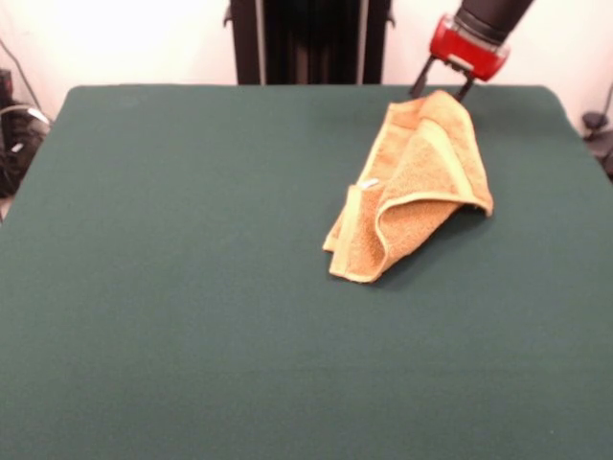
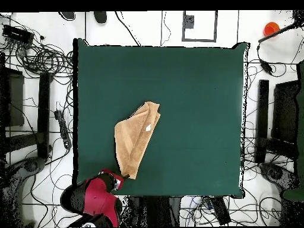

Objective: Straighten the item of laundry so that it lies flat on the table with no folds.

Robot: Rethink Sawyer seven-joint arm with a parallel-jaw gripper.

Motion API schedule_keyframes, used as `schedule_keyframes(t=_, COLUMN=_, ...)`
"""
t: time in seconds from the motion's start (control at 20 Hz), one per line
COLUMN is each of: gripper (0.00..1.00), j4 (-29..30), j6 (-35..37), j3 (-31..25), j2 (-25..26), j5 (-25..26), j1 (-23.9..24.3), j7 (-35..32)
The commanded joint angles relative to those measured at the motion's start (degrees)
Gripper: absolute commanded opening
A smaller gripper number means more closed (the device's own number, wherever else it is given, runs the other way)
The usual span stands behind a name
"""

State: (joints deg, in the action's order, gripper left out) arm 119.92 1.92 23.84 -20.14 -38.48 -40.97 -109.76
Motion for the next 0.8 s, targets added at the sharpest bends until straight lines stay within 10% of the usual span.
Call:
schedule_keyframes(t=0.05, gripper=1.0, j4=-1.06, j6=2.63, j3=-4.8, j2=1.25, j5=-1.6, j1=1.59, j7=-13.85)
schedule_keyframes(t=0.8, gripper=1.0, j4=5.17, j6=-6.29, j3=-26.47, j2=-3.16, j5=7.11, j1=23.02, j7=-13.85)
